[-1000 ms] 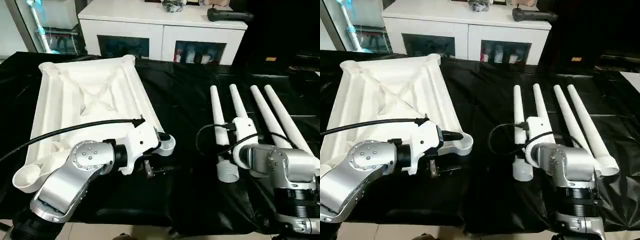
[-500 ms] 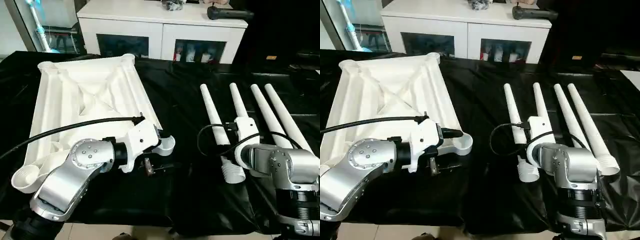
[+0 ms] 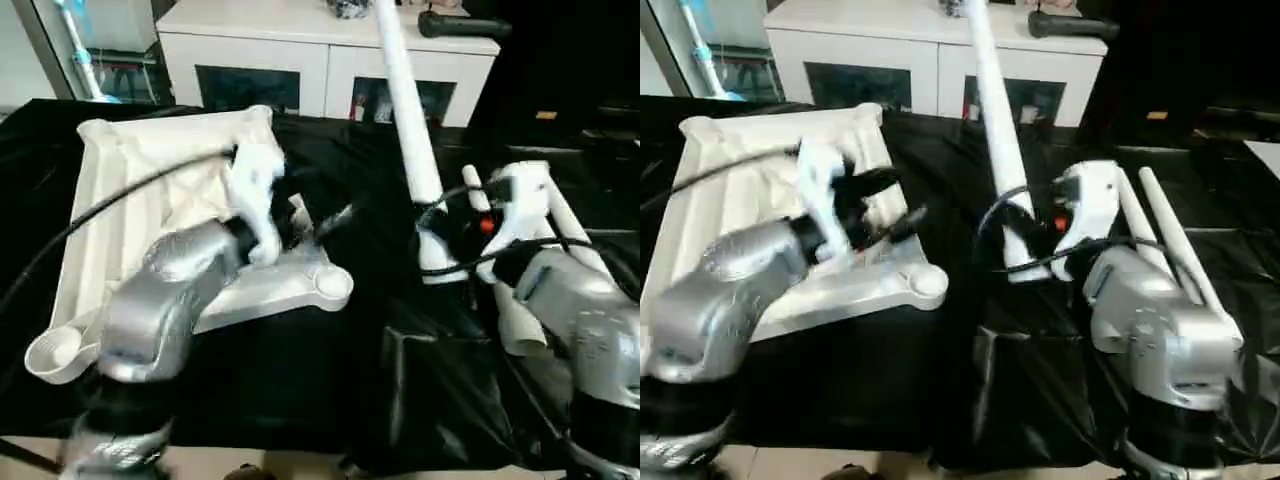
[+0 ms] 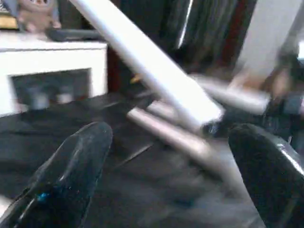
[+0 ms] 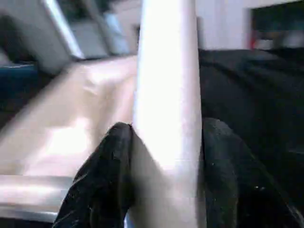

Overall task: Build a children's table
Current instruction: Pick table leg

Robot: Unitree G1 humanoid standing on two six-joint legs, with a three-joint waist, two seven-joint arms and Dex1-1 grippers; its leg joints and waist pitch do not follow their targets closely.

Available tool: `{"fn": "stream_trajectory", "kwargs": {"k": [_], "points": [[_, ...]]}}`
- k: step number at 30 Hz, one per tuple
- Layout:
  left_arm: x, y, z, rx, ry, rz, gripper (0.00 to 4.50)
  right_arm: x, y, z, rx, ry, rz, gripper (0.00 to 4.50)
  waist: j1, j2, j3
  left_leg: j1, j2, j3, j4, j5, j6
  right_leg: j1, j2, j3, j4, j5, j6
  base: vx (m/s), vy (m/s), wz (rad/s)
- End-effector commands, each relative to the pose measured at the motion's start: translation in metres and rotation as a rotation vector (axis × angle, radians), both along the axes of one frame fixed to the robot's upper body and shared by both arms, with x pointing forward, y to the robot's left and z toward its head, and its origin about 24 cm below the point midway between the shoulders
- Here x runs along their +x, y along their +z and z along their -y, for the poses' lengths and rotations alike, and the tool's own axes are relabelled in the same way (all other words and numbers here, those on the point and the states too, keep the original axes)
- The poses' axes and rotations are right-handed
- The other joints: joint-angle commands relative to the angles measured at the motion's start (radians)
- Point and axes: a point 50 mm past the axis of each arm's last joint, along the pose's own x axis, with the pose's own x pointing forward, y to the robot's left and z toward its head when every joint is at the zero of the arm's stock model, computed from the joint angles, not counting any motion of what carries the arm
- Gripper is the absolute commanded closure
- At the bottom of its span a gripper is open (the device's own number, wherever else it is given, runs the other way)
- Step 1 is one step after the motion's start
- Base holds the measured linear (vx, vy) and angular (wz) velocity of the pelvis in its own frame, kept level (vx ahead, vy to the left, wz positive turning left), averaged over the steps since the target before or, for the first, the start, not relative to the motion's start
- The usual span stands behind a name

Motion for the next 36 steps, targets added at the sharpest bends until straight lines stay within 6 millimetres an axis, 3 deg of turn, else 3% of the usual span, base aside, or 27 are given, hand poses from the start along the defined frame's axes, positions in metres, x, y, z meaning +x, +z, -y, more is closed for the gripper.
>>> {"fn": "stream_trajectory", "kwargs": {"k": [1,7,12,14,18,20,22,24,25,27,30,31,36], "points": [[0.0,0.01,0.013,-0.089,-0.038,-0.079,0.0,-0.009,0.009,0.0,0.11,0.084,0.033,2.66,0.004,-0.011,-0.063,0.024,0.1,-0.047,-0.06,-0.06,0.024,0.037,-0.118,0.067,-0.072,0.04,-0.246,0.0,0.0,0.0],[0.002,0.039,0.03,-0.344,-0.093,-0.128,0.0,-0.02,0.013,-0.002,0.23,0.213,0.063,2.66,0.006,-0.02,-0.06,0.022,0.101,-0.049,-0.06,-0.077,0.019,0.039,-0.118,0.066,-0.085,-0.042,-0.226,0.0,0.0,0.0],[0.001,0.044,0.029,-0.37,-0.105,-0.158,0.0,-0.025,0.015,0.0,0.237,0.265,0.06,2.66,0.004,-0.03,-0.059,0.021,0.098,-0.048,-0.059,-0.047,0.031,0.038,-0.115,0.065,-0.088,-0.043,-0.199,0.0,0.0,0.0],[0.001,0.044,0.029,-0.373,-0.104,-0.167,0.0,-0.026,0.016,0.0,0.229,0.279,0.059,2.66,0.005,-0.029,-0.059,0.022,0.099,-0.049,-0.059,-0.047,0.026,0.037,-0.114,0.065,-0.089,-0.055,-0.195,0.0,0.0,0.0],[0.0,0.044,0.029,-0.361,-0.096,-0.178,0.0,-0.026,0.017,-0.001,0.194,0.291,0.064,2.66,0.007,-0.03,-0.059,0.022,0.1,-0.05,-0.059,-0.04,0.021,0.038,-0.114,0.065,-0.089,-0.046,-0.187,0.0,0.0,0.0],[0.005,0.037,0.029,-0.284,-0.027,-0.188,0.0,-0.027,0.016,-0.008,0.015,0.292,0.107,2.66,0.012,-0.028,-0.059,0.022,0.102,-0.05,-0.06,-0.044,0.013,0.038,-0.115,0.066,-0.091,-0.051,-0.168,0.0,0.0,0.0],[0.007,0.034,0.028,-0.262,0.007,-0.193,0.0,-0.027,0.016,-0.012,-0.046,0.291,0.128,2.66,0.01,-0.029,-0.057,0.024,0.101,-0.051,-0.062,-0.049,0.003,0.036,-0.113,0.068,-0.09,-0.046,-0.149,0.0,0.0,0.0],[0.01,0.032,0.027,-0.267,0.032,-0.219,0.0,-0.026,0.016,-0.015,-0.127,0.28,0.158,2.66,0.011,-0.03,-0.056,0.024,0.101,-0.051,-0.062,-0.061,-0.006,0.037,-0.114,0.068,-0.092,-0.059,-0.153,0.0,0.0,0.0],[0.014,0.029,0.025,-0.254,0.072,-0.236,0.0,-0.025,0.016,-0.018,-0.173,0.269,0.183,2.66,0.012,-0.025,-0.056,0.024,0.101,-0.052,-0.063,-0.065,-0.005,0.037,-0.116,0.069,-0.093,-0.063,-0.157,0.0,0.0,0.0],[0.017,0.027,0.023,-0.242,0.1,-0.245,0.0,-0.024,0.016,-0.02,-0.195,0.262,0.198,2.66,0.009,-0.029,-0.056,0.024,0.101,-0.052,-0.063,-0.071,-0.005,0.036,-0.113,0.069,-0.093,-0.064,-0.158,0.0,0.0,0.0],[0.021,0.024,0.019,-0.223,0.149,-0.261,0.0,-0.022,0.014,-0.023,-0.231,0.233,0.222,2.66,0.009,-0.026,-0.058,0.024,0.101,-0.055,-0.062,-0.073,0.004,0.037,-0.114,0.069,-0.091,-0.043,-0.163,0.0,0.0,0.0],[0.022,0.024,0.018,-0.223,0.156,-0.261,0.0,-0.022,0.013,-0.025,-0.259,0.237,0.234,2.67,0.011,-0.018,-0.059,0.025,0.104,-0.057,-0.062,-0.071,-0.001,0.036,-0.115,0.068,-0.09,-0.03,-0.166,0.0,0.0,0.0],[0.025,0.023,0.016,-0.208,0.193,-0.266,0.0,-0.022,0.014,-0.031,-0.316,0.222,0.316,2.67,0.01,-0.019,-0.06,0.024,0.104,-0.055,-0.061,-0.066,0.006,0.038,-0.114,0.069,-0.082,0.035,-0.19,0.0,0.0,0.0]]}}
